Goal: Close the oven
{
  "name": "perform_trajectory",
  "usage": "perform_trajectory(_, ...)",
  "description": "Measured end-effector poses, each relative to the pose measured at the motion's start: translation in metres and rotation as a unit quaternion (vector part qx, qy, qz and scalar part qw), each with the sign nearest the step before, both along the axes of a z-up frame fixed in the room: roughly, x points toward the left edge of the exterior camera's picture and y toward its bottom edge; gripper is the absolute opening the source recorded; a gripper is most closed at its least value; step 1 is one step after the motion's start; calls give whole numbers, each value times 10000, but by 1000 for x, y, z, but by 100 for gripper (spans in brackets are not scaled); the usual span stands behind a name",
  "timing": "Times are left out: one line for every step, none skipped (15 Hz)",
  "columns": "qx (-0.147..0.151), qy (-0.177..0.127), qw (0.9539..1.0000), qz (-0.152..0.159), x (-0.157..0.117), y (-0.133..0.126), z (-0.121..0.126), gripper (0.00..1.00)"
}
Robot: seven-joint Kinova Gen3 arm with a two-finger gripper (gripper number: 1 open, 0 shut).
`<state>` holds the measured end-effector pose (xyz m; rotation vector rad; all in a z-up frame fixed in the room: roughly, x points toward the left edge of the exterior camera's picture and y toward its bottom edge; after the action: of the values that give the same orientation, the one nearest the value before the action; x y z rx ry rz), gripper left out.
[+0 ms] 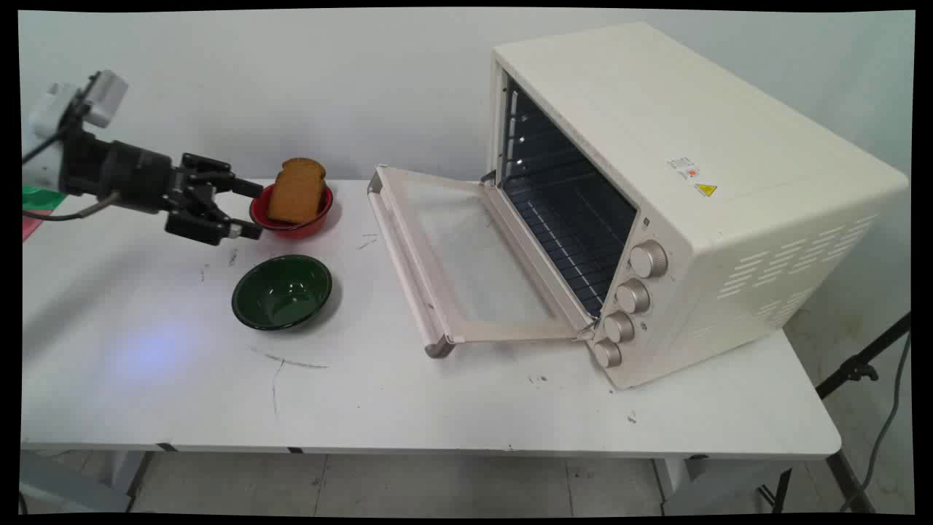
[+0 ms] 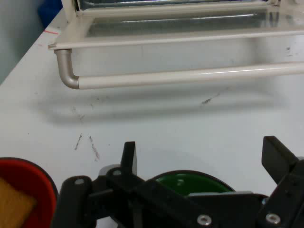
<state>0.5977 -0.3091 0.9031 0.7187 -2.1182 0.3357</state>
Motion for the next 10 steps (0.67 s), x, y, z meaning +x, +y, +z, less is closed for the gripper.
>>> perform_trajectory(7, -36, 10000, 35, -5, -5, -2, 100)
perform_trajectory(11, -66, 10000, 65, -11, -9, -4, 100)
perform_trajectory(21, -85, 9999, 86, -15, -12, -6, 100)
perform_trajectory(30, -109, 9999, 111, -19, -16, -8, 0)
perform_trajectory(40, -138, 9998, 129, -25, -21, -12, 0)
perform_trajectory(48, -174, 9997, 151, -31, -26, -16, 0)
perform_trajectory(59, -210, 9996, 168, -40, -32, -21, 0)
perform_trajectory(69, -238, 9995, 193, -48, -39, -27, 0)
perform_trajectory(78, -262, 9994, 216, -55, -45, -32, 0)
perform_trajectory(84, -279, 9993, 229, -60, -49, -35, 0)
